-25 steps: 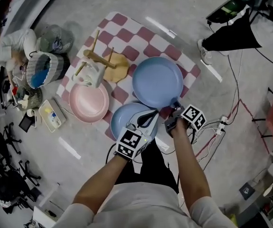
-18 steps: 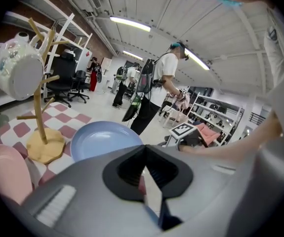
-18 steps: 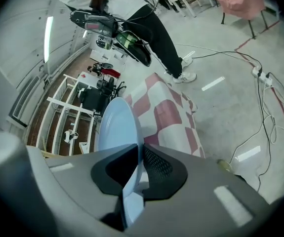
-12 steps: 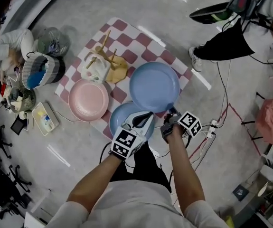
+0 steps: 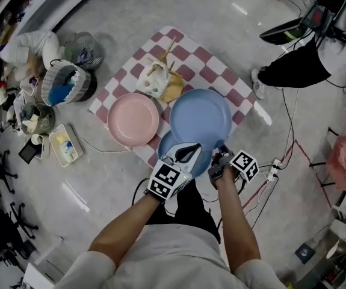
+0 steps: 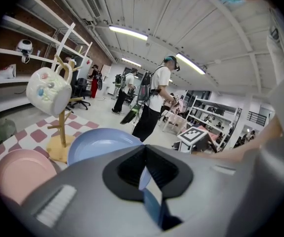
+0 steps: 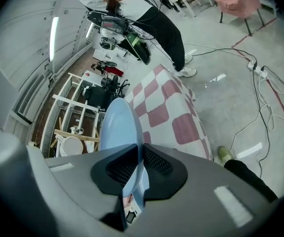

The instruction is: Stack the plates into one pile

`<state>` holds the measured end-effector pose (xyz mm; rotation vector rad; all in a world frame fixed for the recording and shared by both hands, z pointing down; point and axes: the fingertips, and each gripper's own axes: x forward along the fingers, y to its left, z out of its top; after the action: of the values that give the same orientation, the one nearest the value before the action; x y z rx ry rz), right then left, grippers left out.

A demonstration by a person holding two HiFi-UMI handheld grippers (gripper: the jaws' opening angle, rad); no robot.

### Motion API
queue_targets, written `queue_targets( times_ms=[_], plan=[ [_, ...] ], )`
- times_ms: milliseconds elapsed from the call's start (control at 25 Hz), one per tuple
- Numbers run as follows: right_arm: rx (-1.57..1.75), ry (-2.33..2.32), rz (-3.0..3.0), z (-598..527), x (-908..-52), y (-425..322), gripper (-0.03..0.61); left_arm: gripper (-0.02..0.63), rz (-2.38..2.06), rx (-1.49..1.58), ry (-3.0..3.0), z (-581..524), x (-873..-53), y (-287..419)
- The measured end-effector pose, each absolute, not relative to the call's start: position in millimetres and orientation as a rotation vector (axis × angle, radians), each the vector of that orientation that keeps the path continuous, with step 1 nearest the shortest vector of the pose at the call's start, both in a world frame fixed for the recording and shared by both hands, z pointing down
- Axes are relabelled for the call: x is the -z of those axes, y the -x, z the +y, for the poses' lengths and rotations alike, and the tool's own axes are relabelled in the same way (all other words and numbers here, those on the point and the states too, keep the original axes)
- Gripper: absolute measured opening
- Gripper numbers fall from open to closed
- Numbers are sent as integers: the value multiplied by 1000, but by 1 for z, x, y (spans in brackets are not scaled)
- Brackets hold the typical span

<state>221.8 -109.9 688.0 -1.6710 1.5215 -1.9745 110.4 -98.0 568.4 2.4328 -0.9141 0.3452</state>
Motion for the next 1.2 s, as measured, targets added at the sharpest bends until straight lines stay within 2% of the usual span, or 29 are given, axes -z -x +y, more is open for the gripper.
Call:
queue_targets(
  times_ms=[600,1200],
  plan=[
    [2067,1534,1695,-87,-687,-86,51,6,-1080,-324,-2371,-65,-568,0],
    [2114,1459,1763,-97,-700,18,55,6,-1196,-300,-2294,-52,-578,89]
  ],
)
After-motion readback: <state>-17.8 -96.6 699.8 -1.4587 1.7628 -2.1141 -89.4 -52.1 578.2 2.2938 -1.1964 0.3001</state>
